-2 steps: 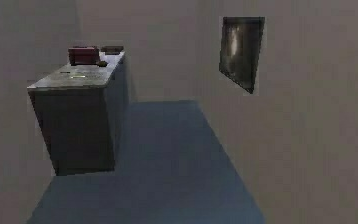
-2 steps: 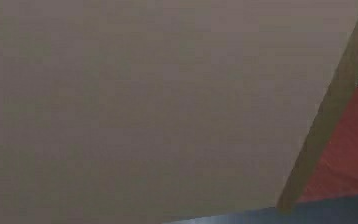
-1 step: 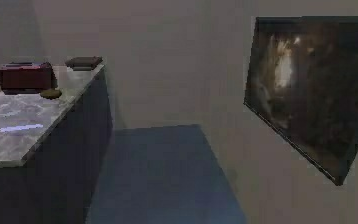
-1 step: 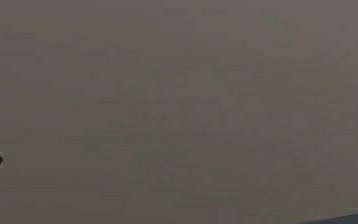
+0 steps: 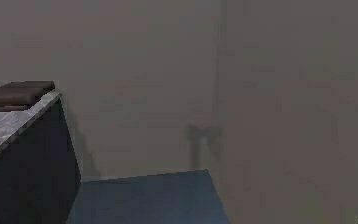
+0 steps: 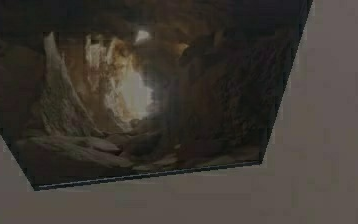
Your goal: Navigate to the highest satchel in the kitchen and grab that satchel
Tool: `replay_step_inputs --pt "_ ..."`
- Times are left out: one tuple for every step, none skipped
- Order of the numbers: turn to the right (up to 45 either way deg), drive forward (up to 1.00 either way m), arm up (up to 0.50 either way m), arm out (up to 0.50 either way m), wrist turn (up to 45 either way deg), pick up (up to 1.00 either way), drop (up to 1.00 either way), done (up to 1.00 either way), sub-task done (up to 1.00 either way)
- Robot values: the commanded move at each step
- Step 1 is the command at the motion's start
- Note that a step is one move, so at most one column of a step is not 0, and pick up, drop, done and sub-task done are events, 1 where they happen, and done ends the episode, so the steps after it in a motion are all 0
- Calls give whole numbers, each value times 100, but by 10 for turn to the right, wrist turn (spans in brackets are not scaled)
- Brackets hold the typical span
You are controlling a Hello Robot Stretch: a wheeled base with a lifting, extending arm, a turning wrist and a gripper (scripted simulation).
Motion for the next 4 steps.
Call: replay_step_inputs --pt "-30 0 0 0 0 0 0 0 0" --pt "0 80 0 0 0 0 0 0 0" --pt "-450 0 0 0 0 0 0 0 0" --pt "-450 0 0 0 0 0 0 0 0"
